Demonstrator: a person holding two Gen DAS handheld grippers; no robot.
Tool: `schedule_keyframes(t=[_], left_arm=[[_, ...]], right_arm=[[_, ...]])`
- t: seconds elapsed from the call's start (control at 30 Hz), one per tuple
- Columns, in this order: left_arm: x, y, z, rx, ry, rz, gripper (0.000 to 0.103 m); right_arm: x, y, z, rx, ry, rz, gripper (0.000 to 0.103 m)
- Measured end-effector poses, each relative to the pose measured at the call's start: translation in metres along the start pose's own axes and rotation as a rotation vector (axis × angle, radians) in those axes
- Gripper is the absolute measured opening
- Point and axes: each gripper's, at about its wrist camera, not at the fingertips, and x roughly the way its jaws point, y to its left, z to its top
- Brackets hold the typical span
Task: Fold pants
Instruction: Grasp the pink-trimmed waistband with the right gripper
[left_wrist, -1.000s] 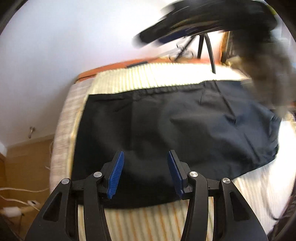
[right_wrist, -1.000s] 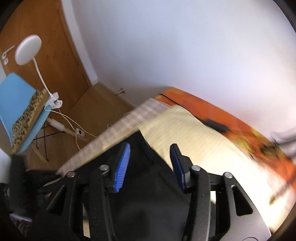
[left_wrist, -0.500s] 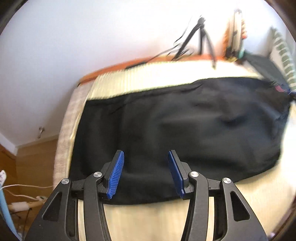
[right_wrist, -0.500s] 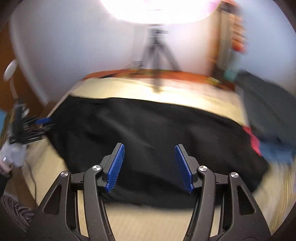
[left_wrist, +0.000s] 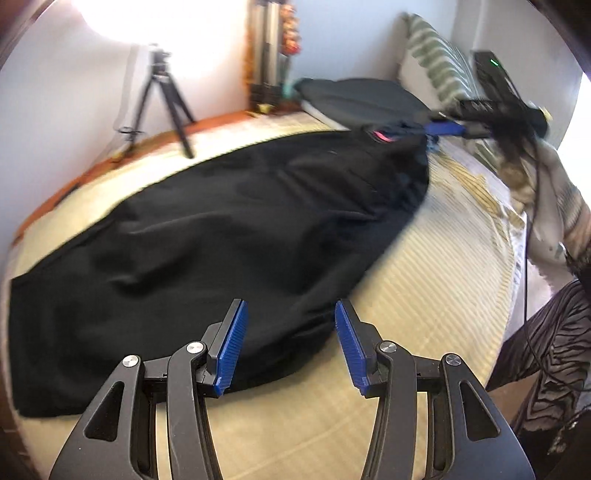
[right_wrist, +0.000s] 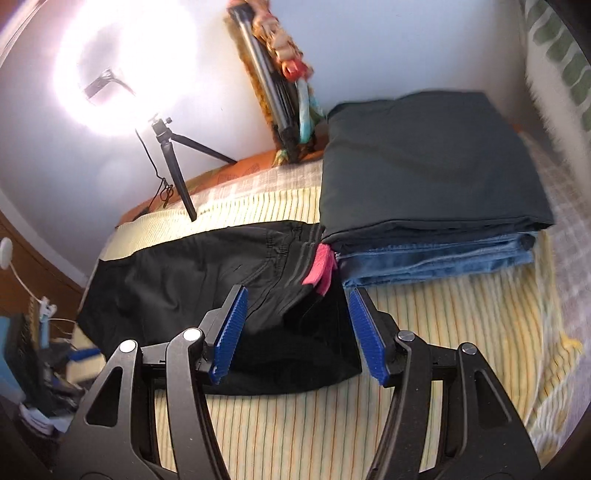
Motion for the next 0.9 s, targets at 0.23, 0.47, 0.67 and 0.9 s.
schedule_keyframes(t=[0.23,0.47,0.67,0.9], left_arm=[[0.045,-0.009,0.007,0.005,0.086,-0.010,0.048],[0.058,-0.007,0.000,0.024,0.117,-0.013,0.048],[0.057,-0.005,-0.002,0.027,0.110,-0.023,0.048],[0.056,-0.007,-0.003,0.052,0.106,-0.020,0.048]], right_arm=[[0.055,-0.031,0.006,0.097,0.133,0.068,0.060],[0.068,-0.013,0.007,0.024,0.119,0.158,0.012],[0.037,0.046,0.019,-0.314,-0.070,0.006,0.007],[0.083,0.044,0.028,-0.420,0.007,-0.246,0.009]])
